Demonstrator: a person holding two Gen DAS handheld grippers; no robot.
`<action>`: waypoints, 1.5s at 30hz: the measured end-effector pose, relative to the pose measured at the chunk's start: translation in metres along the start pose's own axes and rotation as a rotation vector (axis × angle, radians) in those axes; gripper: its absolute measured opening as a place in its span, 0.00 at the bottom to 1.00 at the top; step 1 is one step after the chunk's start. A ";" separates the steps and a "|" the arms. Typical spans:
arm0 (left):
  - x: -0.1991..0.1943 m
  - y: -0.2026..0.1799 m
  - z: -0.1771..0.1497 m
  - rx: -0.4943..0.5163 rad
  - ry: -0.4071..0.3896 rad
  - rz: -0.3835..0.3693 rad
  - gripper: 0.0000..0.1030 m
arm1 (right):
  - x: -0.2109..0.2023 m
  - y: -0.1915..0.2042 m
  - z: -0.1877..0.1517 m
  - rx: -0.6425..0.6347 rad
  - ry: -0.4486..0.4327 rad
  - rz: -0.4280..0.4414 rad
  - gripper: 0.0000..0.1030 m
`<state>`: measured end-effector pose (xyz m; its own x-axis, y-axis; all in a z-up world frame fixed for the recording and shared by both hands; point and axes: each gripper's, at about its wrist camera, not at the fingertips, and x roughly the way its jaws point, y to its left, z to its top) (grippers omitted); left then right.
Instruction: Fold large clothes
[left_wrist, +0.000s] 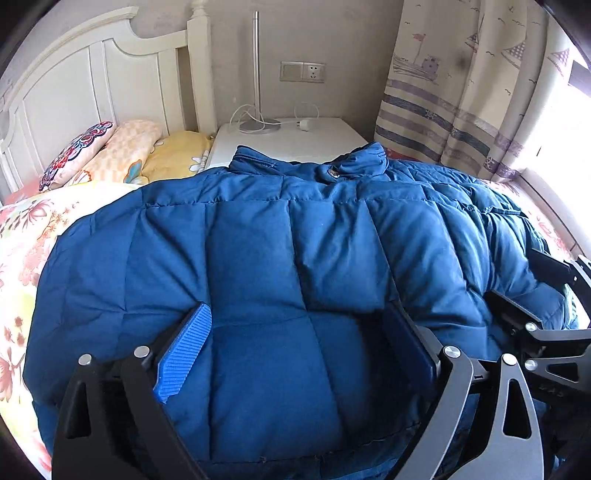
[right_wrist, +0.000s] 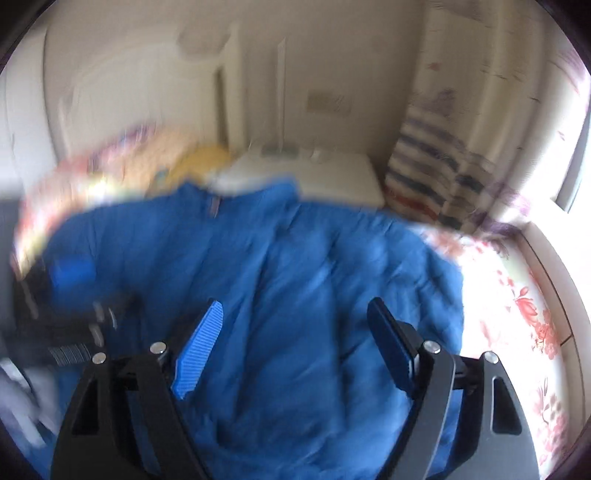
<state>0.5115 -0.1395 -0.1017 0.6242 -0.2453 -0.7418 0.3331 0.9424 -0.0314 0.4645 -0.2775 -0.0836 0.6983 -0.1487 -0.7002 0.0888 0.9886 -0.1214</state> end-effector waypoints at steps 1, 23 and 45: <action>0.000 -0.001 0.000 0.003 0.000 0.004 0.89 | 0.005 0.005 -0.006 -0.023 0.009 -0.024 0.78; -0.071 0.005 -0.022 -0.014 -0.034 0.023 0.93 | -0.018 -0.012 -0.007 0.070 0.058 0.032 0.84; -0.082 0.122 -0.102 -0.263 0.110 0.082 0.96 | -0.054 -0.015 -0.095 0.087 0.170 0.120 0.92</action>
<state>0.4285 0.0190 -0.1129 0.5565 -0.1534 -0.8166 0.0813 0.9881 -0.1303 0.3582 -0.2868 -0.1105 0.5783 -0.0238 -0.8155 0.0782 0.9966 0.0264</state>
